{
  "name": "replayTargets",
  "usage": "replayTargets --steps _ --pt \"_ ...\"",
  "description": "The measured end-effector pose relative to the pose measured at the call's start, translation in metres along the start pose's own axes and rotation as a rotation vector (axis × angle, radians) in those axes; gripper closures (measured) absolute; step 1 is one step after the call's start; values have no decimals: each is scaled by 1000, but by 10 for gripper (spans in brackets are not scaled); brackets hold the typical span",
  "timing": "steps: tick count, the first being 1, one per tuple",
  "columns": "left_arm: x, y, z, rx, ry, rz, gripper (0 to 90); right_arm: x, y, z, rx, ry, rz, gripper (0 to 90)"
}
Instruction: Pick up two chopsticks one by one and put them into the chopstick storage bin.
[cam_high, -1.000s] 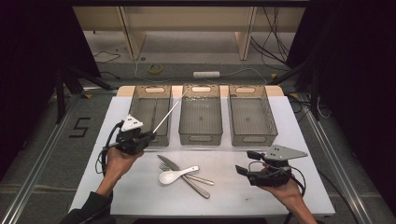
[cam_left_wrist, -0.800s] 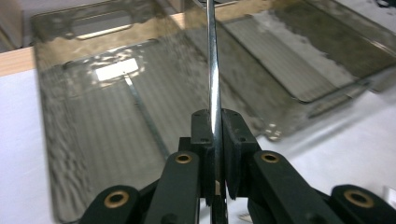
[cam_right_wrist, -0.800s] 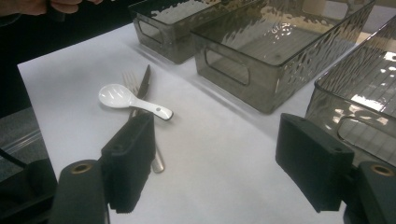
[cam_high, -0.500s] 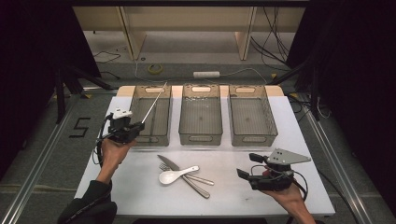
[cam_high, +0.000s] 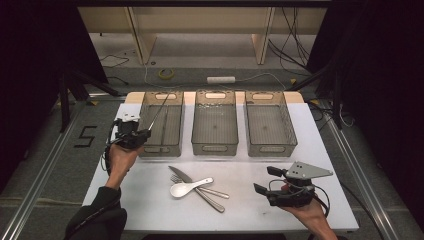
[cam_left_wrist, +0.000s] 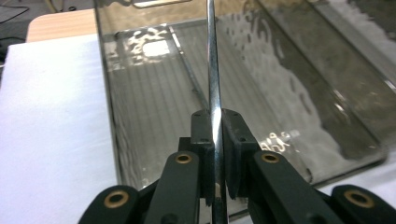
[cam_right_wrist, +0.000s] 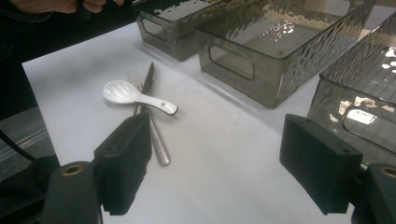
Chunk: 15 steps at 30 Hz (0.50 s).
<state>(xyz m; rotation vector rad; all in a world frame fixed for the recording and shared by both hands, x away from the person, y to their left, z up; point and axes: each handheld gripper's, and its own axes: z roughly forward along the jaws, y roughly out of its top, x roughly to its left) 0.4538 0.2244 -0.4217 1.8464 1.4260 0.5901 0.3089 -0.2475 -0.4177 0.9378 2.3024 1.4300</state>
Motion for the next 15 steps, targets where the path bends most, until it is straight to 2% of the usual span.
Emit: replayTargets --steps 11,12,15 --pt "7 2 10 56 33 -67 824 1 -1 0 4 11 -5 267" --pt "6 2 10 51 32 -71 806 1 -1 1 6 11 -4 267" --pt "5 5 9 52 39 -80 601 1 -1 0 7 13 -5 267"
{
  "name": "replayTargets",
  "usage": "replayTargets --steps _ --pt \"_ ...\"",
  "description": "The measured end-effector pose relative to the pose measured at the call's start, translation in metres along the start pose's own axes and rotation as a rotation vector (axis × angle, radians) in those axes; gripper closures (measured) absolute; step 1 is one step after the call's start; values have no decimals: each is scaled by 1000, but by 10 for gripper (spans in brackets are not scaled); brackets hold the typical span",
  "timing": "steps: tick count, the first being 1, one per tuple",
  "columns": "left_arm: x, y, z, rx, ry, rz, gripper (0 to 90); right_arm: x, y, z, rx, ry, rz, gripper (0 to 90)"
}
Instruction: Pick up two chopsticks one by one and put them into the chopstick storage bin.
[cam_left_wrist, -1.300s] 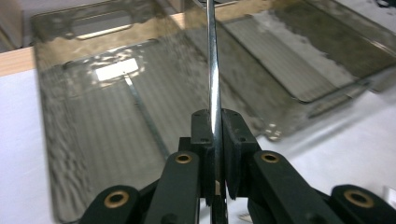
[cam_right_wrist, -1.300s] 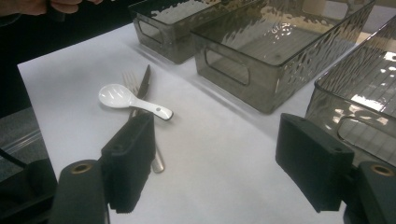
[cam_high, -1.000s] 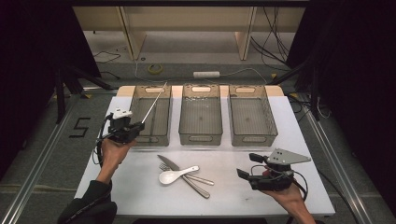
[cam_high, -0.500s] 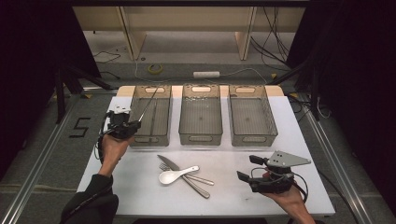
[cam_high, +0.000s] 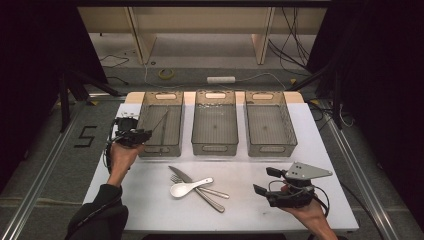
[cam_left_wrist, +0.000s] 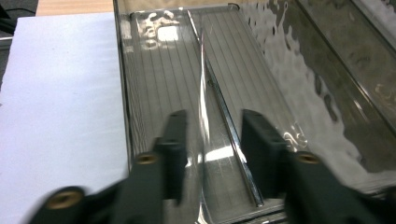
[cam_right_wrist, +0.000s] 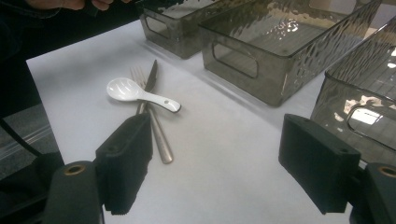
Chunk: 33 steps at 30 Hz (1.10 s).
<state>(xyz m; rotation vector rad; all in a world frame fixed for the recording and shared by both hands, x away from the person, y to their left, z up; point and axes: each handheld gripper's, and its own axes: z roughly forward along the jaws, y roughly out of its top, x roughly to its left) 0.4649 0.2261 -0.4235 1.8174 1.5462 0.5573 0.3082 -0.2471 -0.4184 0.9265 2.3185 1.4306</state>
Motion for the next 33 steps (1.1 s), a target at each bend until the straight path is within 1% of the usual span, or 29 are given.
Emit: replayTargets --steps 2,5,7,9,12,15,18,19,21,25,26,32,33 --pt "0 1 -3 -16 -2 -6 534 0 0 -1 -3 -1 0 268" --pt "-1 2 -8 -26 -27 -13 447 -1 0 -2 -8 -2 3 268" --pt "-3 3 -11 -12 -55 -2 397 -1 -1 -2 -9 -3 6 268" --pt "-5 3 -16 -24 -75 9 374 -1 -1 -3 -9 -5 5 268" --pt "-8 4 -24 -33 -119 18 325 -1 -1 -3 -6 -7 4 268" --pt "-13 5 -32 -31 -161 37 276 -1 -2 -4 -10 -11 2 268" --pt "-19 4 -38 -36 -192 64 247 -2 -2 -6 -25 -18 7 268" --pt "-22 4 -40 -32 -205 75 238 -2 -2 -6 -29 -23 16 268" --pt "-27 3 -43 -28 -223 96 220 -4 -3 -7 -38 -28 18 268" --pt "-34 2 -47 -22 -262 121 205 -6 -4 -9 -51 -43 38 268" --pt "-37 1 -47 -21 -267 126 202 -6 -5 -9 -50 -45 38 268" --pt "-49 -3 -49 6 -303 184 183 -7 -6 -8 -47 -50 37 268" --pt "-51 -4 -50 5 -308 187 182 -7 -6 -8 -45 -50 37 268"
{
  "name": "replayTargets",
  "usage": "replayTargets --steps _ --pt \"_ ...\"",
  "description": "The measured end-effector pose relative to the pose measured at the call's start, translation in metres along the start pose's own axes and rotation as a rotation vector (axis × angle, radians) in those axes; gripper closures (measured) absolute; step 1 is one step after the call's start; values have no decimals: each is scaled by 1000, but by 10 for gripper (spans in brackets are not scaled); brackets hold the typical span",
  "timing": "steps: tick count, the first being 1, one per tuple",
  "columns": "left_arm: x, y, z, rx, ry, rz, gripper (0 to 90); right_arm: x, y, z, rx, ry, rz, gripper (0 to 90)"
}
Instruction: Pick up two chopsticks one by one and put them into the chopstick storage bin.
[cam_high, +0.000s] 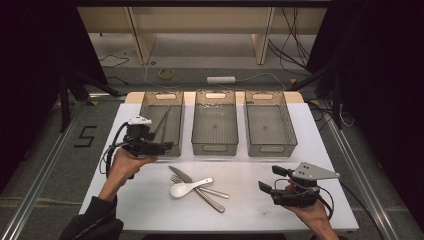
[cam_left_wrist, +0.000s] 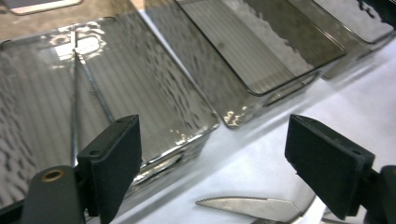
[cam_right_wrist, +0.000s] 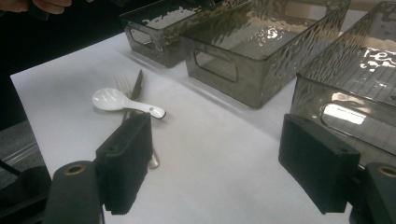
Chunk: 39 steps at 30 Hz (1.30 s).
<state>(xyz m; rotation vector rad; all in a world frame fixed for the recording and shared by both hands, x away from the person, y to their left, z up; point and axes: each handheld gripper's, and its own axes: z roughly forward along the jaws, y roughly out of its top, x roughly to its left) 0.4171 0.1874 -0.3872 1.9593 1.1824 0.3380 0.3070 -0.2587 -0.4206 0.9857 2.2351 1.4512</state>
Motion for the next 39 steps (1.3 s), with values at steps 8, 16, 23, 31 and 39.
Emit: replayTargets --steps 8,16,23,31,39 --pt "-12 1 1 26 -39 54 168 -1 -1 1 3 -4 0 267" --pt "-24 5 1 34 -70 97 166 -4 -4 2 7 -8 1 266" --pt "-38 4 8 70 -98 149 162 -5 -4 1 3 -7 1 265" --pt "-52 -2 16 126 -122 209 161 -4 -4 2 7 -7 -1 264" --pt "-61 -8 23 172 -134 240 160 -3 -4 2 11 -9 -7 264"
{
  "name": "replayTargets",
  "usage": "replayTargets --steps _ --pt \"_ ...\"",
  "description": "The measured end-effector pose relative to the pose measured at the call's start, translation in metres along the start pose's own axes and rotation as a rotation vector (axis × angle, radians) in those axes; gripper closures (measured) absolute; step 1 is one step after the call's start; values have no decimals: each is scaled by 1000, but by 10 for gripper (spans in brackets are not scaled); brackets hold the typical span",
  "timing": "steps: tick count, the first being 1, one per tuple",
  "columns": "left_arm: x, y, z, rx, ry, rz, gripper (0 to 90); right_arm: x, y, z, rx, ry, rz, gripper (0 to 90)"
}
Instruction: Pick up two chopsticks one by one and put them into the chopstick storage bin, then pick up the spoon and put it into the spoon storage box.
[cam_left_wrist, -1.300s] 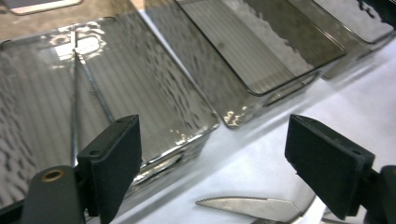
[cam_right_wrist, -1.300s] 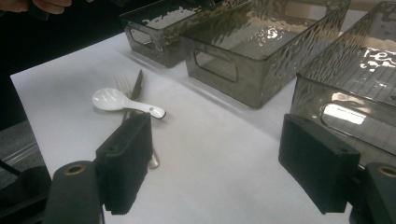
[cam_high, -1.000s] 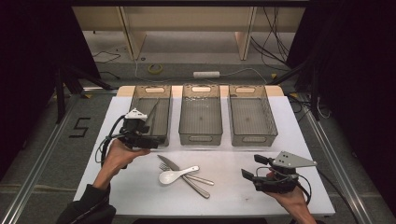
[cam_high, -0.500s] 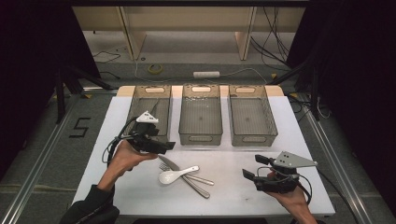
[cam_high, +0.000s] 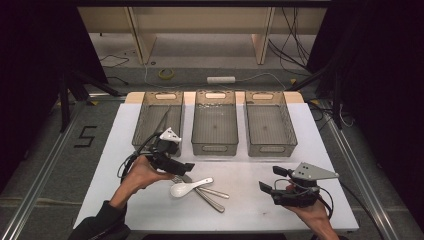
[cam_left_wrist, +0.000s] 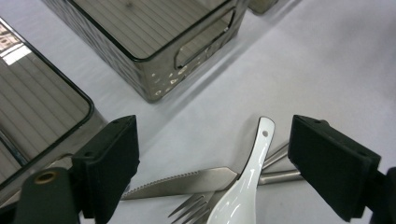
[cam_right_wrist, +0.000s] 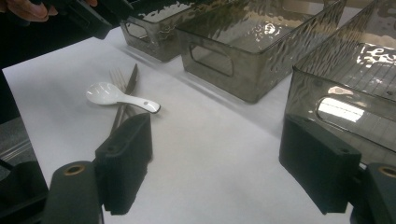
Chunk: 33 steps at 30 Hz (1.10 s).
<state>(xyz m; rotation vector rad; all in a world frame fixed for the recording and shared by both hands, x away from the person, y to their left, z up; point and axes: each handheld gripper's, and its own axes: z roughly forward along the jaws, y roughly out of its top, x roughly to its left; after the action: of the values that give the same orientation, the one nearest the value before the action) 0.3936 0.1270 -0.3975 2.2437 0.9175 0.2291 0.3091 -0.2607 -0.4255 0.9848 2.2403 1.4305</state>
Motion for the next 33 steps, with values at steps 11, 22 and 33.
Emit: replayTargets --steps 11,22,33 --pt "-16 0 10 77 -29 64 161 1 0 1 10 1 -9 264" --pt "-30 -4 23 166 -48 130 198 2 0 2 18 -3 -16 264" --pt "-42 -9 42 207 -34 204 353 5 -1 5 41 -5 -33 264"
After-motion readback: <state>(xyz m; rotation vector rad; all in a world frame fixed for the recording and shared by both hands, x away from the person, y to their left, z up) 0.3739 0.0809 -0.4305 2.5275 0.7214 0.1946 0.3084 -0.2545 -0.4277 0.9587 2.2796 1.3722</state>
